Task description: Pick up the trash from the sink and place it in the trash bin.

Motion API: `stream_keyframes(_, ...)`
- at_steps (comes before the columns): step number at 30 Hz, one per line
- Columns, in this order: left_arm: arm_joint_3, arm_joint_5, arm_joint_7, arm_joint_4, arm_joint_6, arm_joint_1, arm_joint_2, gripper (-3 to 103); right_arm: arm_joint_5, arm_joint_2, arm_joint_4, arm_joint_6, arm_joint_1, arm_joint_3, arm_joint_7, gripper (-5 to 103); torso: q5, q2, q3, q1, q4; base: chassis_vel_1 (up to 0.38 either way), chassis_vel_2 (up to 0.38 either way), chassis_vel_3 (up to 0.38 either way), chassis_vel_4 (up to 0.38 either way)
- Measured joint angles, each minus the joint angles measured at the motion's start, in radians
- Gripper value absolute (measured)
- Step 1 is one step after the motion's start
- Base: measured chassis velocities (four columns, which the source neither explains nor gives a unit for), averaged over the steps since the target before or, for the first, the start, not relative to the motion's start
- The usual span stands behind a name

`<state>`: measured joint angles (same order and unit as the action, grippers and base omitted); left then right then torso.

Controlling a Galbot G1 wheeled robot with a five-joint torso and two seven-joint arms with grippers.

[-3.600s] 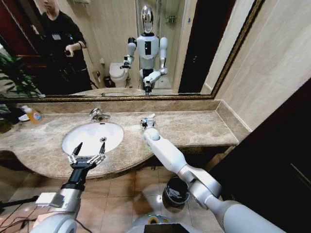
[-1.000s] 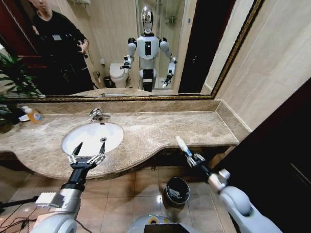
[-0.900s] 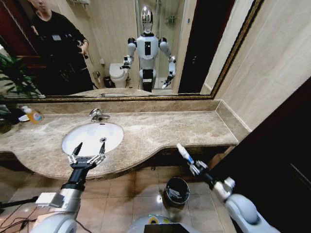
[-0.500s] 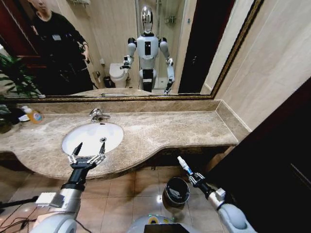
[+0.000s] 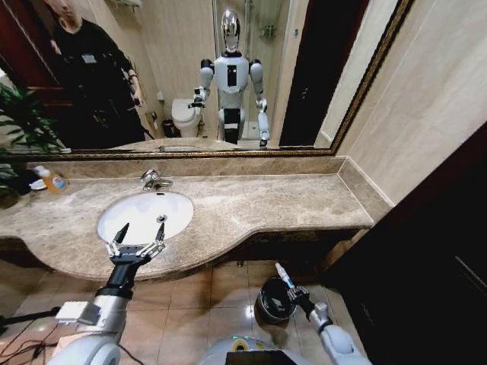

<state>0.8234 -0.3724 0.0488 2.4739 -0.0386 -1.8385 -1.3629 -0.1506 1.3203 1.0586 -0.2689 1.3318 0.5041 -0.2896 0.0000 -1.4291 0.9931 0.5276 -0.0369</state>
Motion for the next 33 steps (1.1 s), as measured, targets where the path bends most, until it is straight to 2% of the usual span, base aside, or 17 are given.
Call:
stream_keyframes(4,0.0,0.0,0.0,0.0,0.0,0.0,0.0,100,0.001,-0.021,-0.122,-0.038,-0.037,-0.042,0.054,28,-0.0003,0.0,0.0,0.0,0.0002,0.0,0.0,0.0,0.0)
stream_keyframes(8,0.0,0.0,0.0,0.0,0.0,0.0,0.0,100,0.002,-0.012,-0.18,-0.057,-0.062,-0.047,0.081,28,0.0003,0.0,0.0,0.0,0.0001,0.0,0.0,0.0,0.0)
stream_keyframes(16,0.0,0.0,0.0,0.0,0.0,0.0,0.0,100,0.003,0.005,-0.213,-0.059,-0.087,-0.056,0.082,28,-0.0001,0.0,0.0,0.0,0.0001,0.0,0.0,0.0,0.0)
stream_keyframes(17,0.0,0.0,0.0,0.0,0.0,0.0,0.0,100,0.005,0.011,-0.224,-0.065,-0.095,-0.056,0.082,25,0.0,0.0,0.0,0.0,0.0001,0.0,0.0,0.0,0.0)
stream_keyframes(19,0.0,0.0,0.0,0.0,0.0,0.0,0.0,100,0.009,0.017,-0.228,-0.068,-0.098,-0.056,0.086,33,0.0,0.0,0.0,0.0,0.0,0.0,0.0,0.0,0.0)
stream_keyframes(20,0.0,0.0,0.0,0.0,0.0,0.0,0.0,100,0.009,0.017,-0.228,-0.068,-0.098,-0.056,0.086,33,0.0,0.0,0.0,0.0,0.0,0.0,0.0,0.0,0.0)
stream_keyframes(22,0.0,0.0,0.0,0.0,0.0,0.0,0.0,100,0.021,0.018,-0.23,-0.071,-0.097,-0.057,0.099,44,-0.0002,0.0,0.0,0.0,0.0001,0.0,0.0,0.0,0.0)
stream_keyframes(24,0.0,0.0,0.0,0.0,0.0,0.0,0.0,100,0.025,0.018,-0.232,-0.073,-0.097,-0.057,0.104,44,-0.0002,0.0,0.0,0.0,0.0001,0.0,0.0,0.0,0.0)
stream_keyframes(25,0.0,0.0,0.0,0.0,0.0,0.0,0.0,100,0.034,0.022,-0.239,-0.08,-0.101,-0.057,0.116,54,-0.0002,0.0,0.0,0.0,0.0001,0.0,0.0,0.0,0.0)
stream_keyframes(27,0.0,0.0,0.0,0.0,0.0,0.0,0.0,100,0.04,0.029,-0.242,-0.084,-0.103,-0.057,0.128,65,-0.0001,0.0,0.0,0.0,0.0,0.0,0.0,0.0,0.0)
stream_keyframes(29,0.0,0.0,0.0,0.0,0.0,0.0,0.0,100,0.042,0.031,-0.242,-0.085,-0.102,-0.057,0.13,65,-0.0001,0.0,0.0,0.0,0.0001,0.0,0.0,0.0,0.0)
stream_keyframes(33,0.0,0.0,0.0,0.0,0.0,0.0,0.0,100,0.051,0.04,-0.235,-0.085,-0.093,-0.058,0.131,87,-0.0001,0.0,0.0,0.0,0.0001,0.0,0.0,0.0,0.0)
